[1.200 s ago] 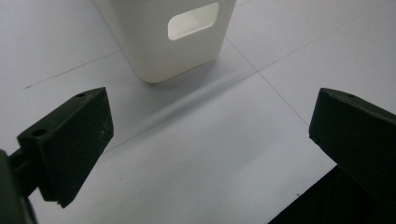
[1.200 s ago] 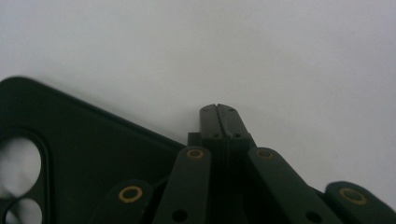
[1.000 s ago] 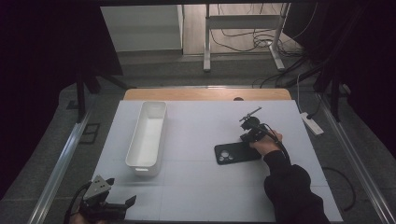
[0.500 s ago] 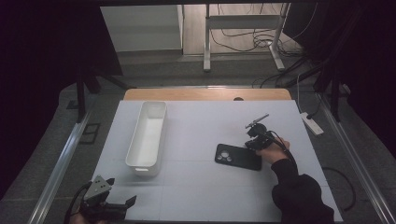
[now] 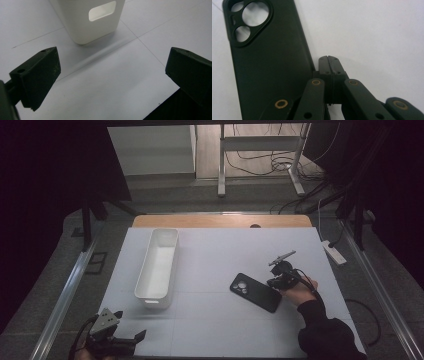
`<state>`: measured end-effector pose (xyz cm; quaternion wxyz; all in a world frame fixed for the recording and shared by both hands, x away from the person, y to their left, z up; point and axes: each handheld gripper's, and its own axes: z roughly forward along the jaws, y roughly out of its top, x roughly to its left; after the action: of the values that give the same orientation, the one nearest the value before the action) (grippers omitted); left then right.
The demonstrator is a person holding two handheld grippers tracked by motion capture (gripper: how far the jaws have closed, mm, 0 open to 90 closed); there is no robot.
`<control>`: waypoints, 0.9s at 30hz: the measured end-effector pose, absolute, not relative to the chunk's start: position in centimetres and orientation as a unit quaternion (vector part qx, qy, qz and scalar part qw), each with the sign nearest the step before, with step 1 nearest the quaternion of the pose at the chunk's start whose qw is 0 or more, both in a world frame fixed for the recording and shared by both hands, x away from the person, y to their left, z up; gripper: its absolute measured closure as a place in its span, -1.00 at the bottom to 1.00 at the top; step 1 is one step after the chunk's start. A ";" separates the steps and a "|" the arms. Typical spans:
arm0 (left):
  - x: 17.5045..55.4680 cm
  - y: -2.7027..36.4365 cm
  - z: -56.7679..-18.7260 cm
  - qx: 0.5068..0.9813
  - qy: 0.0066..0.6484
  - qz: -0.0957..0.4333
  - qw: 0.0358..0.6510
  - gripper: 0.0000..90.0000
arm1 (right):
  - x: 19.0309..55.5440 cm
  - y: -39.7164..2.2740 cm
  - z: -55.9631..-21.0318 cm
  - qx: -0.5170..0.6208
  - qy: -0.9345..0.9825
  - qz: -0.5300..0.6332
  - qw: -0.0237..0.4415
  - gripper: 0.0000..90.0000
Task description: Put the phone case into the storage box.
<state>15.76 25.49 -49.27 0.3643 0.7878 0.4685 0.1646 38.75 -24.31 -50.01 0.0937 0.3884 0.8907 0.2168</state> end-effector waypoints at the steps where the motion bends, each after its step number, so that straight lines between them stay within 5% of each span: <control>1: 15.8 25.5 -49.3 0.788 0.469 0.164 0.364 -0.99 | 38.6 -24.4 -50.0 0.391 0.889 0.219 0.093 1.00; 27: 15.8 25.4 -49.3 0.790 0.466 0.164 0.362 -0.99 | 34.9 -24.3 -50.1 0.389 0.889 0.223 0.094 1.00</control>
<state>15.78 25.40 -49.28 0.3623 0.7902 0.4662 0.1644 34.93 -24.27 -50.13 0.0944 0.3891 0.8887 0.2235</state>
